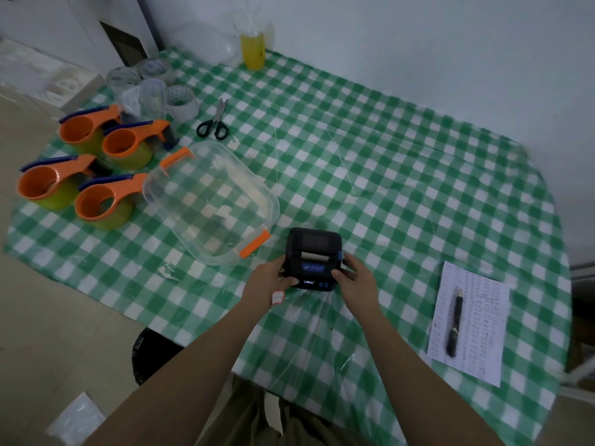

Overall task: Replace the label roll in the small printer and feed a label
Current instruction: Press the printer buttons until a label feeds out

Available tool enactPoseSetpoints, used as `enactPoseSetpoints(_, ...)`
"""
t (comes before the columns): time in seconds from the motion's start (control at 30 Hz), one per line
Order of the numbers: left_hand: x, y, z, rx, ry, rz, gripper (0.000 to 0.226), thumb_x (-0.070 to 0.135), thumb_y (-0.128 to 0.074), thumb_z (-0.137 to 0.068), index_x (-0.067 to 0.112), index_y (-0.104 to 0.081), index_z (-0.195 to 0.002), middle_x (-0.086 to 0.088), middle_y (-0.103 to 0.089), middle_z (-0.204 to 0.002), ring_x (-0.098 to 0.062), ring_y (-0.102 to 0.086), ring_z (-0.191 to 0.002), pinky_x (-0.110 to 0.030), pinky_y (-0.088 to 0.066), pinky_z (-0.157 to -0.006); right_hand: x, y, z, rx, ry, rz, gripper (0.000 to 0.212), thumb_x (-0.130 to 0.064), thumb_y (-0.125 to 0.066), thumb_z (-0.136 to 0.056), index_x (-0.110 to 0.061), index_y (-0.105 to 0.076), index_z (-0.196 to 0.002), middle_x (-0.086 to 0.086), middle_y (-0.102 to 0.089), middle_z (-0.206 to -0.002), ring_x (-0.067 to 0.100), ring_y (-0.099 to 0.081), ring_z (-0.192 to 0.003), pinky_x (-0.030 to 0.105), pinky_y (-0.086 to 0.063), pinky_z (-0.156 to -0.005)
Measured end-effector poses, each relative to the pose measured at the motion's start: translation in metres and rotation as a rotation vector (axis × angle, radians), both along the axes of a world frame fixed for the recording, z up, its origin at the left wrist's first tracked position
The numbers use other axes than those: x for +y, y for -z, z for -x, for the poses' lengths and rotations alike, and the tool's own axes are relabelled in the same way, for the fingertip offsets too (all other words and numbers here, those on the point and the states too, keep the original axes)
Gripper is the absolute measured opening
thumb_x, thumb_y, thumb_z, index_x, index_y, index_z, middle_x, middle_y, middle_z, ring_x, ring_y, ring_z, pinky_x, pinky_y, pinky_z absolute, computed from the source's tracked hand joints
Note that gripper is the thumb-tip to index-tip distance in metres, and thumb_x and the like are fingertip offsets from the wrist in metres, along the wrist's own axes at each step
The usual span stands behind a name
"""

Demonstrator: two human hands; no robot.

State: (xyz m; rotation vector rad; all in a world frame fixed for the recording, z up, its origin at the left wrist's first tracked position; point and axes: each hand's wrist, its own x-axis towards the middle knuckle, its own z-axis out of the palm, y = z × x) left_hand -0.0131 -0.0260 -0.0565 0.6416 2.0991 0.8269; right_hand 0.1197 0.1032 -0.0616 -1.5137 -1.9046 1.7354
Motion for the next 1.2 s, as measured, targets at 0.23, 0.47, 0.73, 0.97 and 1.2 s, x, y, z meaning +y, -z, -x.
enactPoseSetpoints(0.23, -0.001, -0.005, 0.004, -0.054, -0.037, -0.01, 0.039, 0.014, -0.059, -0.086, 0.012, -0.055, -0.124, -0.012, -0.063, -0.126, -0.027, -0.06, -0.112, -0.034, -0.045, -0.095, -0.017, 0.001, -0.015, 0.028, -0.031, -0.063, 0.049, -0.01, -0.061, -0.087, -0.014, -0.047, -0.133, 0.005, -0.058, -0.132, 0.016, -0.057, -0.115, 0.027, -0.045, -0.095)
enactPoseSetpoints(0.47, 0.002, -0.005, 0.005, -0.018, -0.022, 0.027, 0.037, 0.012, -0.058, -0.087, 0.009, -0.055, -0.124, -0.015, -0.062, -0.127, -0.029, -0.059, -0.113, -0.036, -0.045, -0.096, -0.02, 0.002, -0.019, 0.023, -0.075, -0.076, 0.059, -0.003, -0.063, -0.084, -0.013, -0.041, -0.138, 0.007, -0.052, -0.138, 0.017, -0.053, -0.12, 0.005, -0.041, -0.085)
enactPoseSetpoints(0.73, 0.001, -0.007, 0.002, -0.013, -0.023, 0.038, 0.038, 0.013, -0.057, -0.088, 0.009, -0.053, -0.126, -0.014, -0.06, -0.13, -0.028, -0.057, -0.117, -0.034, -0.043, -0.096, -0.023, 0.004, -0.017, 0.011, -0.049, -0.092, 0.058, -0.006, -0.064, -0.084, -0.014, -0.042, -0.137, 0.006, -0.053, -0.135, 0.015, -0.053, -0.119, 0.018, -0.04, -0.094)
enactPoseSetpoints(0.97, 0.002, -0.009, 0.001, -0.005, -0.031, 0.043, 0.037, 0.012, -0.057, -0.088, 0.009, -0.054, -0.125, -0.016, -0.061, -0.128, -0.028, -0.057, -0.117, -0.036, -0.044, -0.097, -0.023, 0.005, -0.017, -0.02, -0.087, -0.121, 0.061, -0.011, -0.066, -0.083, -0.015, -0.039, -0.138, 0.007, -0.053, -0.134, 0.018, -0.052, -0.121, 0.027, -0.04, -0.102)
enactPoseSetpoints(1.2, 0.001, -0.008, 0.001, 0.011, -0.021, 0.062, 0.036, 0.014, -0.056, -0.088, 0.013, -0.055, -0.124, -0.014, -0.063, -0.125, -0.029, -0.058, -0.116, -0.037, -0.045, -0.096, -0.026, 0.008, -0.014, -0.04, -0.056, -0.142, 0.059, -0.012, -0.065, -0.084, -0.016, -0.04, -0.138, 0.009, -0.055, -0.133, 0.02, -0.053, -0.12, 0.035, -0.041, -0.106)
